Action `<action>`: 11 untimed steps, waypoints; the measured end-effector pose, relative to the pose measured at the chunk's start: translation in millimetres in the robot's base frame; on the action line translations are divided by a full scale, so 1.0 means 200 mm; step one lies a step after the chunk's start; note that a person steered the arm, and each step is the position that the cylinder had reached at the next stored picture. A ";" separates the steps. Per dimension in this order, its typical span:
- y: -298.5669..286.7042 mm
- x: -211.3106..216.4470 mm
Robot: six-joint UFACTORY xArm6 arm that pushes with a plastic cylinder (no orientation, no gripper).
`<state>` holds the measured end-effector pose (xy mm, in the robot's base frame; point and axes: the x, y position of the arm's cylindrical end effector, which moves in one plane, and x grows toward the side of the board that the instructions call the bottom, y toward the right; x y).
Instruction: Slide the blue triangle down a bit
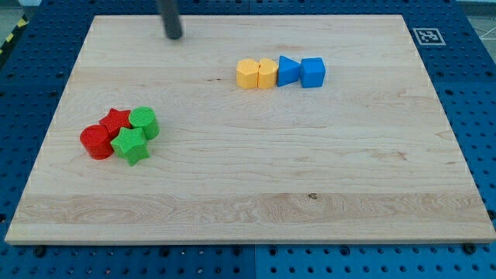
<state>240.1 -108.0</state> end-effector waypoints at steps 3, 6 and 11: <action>0.61 0.10; 0.91 0.21; 0.82 0.58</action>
